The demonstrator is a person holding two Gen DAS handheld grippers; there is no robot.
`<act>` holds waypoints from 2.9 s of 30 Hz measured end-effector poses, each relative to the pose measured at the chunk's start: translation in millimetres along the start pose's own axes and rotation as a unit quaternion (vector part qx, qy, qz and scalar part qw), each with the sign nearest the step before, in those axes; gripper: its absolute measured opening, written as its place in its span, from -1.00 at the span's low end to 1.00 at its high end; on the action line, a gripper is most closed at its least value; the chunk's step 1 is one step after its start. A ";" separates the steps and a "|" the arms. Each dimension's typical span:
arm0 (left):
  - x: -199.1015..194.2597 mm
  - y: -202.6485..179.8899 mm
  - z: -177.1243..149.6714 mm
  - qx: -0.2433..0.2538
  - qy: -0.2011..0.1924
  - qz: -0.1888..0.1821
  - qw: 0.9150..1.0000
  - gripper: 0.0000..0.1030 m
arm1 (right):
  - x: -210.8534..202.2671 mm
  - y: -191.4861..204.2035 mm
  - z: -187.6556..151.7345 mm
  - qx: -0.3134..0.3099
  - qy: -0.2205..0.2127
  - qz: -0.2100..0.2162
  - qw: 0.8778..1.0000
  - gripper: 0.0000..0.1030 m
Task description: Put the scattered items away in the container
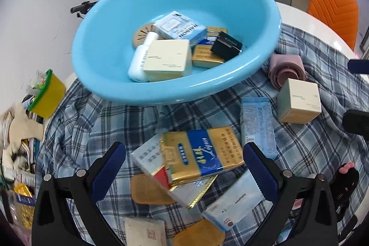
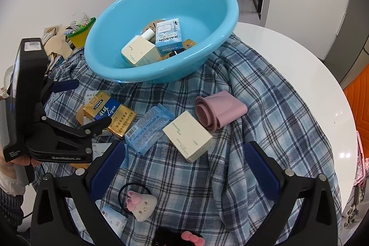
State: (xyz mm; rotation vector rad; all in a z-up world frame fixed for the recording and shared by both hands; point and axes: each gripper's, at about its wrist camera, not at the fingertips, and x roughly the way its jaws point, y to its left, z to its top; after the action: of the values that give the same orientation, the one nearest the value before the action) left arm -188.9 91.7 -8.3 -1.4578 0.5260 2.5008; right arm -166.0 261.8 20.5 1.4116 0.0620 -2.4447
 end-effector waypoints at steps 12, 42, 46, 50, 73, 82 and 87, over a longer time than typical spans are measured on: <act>6.1 -10.1 7.5 0.017 -0.014 0.029 0.999 1.00 | -14.5 18.8 10.4 -0.096 -0.101 0.017 0.990 0.99; 37.9 -39.6 -2.3 0.093 -0.001 0.084 0.992 1.00 | 8.9 24.0 26.3 -0.134 -0.078 0.005 0.988 0.99; 44.3 -50.9 -8.7 0.126 0.004 0.116 0.985 1.00 | 12.6 19.4 20.4 -0.125 -0.072 0.005 0.990 0.99; 45.3 -49.5 -8.6 0.123 0.002 0.116 0.986 1.00 | 14.5 14.8 16.2 -0.121 -0.068 -0.002 0.990 0.99; -24.6 11.8 -43.0 -0.027 -0.044 -0.057 0.997 -0.56 | -5.3 37.5 -14.8 -0.147 -0.078 -0.021 0.986 0.99; -35.3 17.7 -59.6 -0.035 -0.055 -0.091 0.994 -0.63 | -16.4 51.1 -24.5 -0.153 -0.085 -0.003 0.984 0.99; -53.2 20.2 -66.7 -0.038 -0.086 -0.075 0.993 -0.64 | -15.4 44.6 -27.6 -0.140 -0.080 -0.001 0.987 0.99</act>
State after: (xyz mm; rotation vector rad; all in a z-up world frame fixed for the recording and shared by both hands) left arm -116.3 47.0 11.9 -1.2404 0.2834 2.5201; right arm -122.7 228.6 24.8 1.0935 0.3562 -2.4266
